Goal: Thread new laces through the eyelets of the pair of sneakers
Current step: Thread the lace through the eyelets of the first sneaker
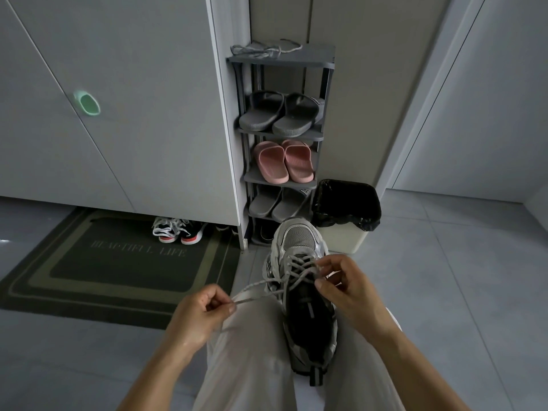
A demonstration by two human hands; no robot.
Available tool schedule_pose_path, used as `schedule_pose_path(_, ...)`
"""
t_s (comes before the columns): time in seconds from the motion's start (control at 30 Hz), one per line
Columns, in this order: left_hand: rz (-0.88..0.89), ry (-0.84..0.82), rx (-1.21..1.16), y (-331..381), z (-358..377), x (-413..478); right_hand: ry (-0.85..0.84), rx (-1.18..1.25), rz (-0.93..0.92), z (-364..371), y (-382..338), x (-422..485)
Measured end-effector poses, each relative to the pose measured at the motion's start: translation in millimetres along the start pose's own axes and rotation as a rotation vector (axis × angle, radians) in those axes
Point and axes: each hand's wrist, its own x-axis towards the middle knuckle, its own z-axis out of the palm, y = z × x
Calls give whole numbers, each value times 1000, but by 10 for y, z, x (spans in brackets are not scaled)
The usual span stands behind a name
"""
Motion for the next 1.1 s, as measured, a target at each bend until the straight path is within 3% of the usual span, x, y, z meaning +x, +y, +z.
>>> schedule_pose_path(0.27, -16, 25, 108, -67, -169, -30, -19, -467, -90, 62, 70, -51)
schedule_pose_path(0.37, -7, 49, 136, -31, -207, -28, 49, -482, -80, 62, 89, -66)
schedule_pose_path(0.47, 0, -98, 163, 53, -135, -48, 95, -410, -17, 28, 75, -55)
schedule_pose_path(0.57, 21, -244, 25, 286, 130, -61, 95, -385, 21, 12, 64, -38)
schedule_pose_path(0.67, -153, -211, -334, 510, 435, 45, 68, -390, 34, -9, 43, -43)
schedule_pose_path(0.73, -220, -147, -601, 660, 510, 150, 41, -347, 62, -36, 41, -51)
schedule_pose_path(0.8, -139, -60, -638, 799, 474, 243, 17, -272, 105, -61, 40, -67)
schedule_pose_path(0.87, 30, -56, -573, 964, 427, 271, 25, -170, 109, -61, 8, -69)
schedule_pose_path(0.97, 271, -223, -387, 1203, 449, 210, 54, -13, 62, -1, -172, -27)
schedule_pose_path(1.03, 315, -377, -225, 1250, 511, 174, 13, 251, 92, 40, -331, 49)
schedule_pose_path(1.1, 291, -419, -128, 1214, 534, 172, 5, 497, 158, 33, -454, 146)
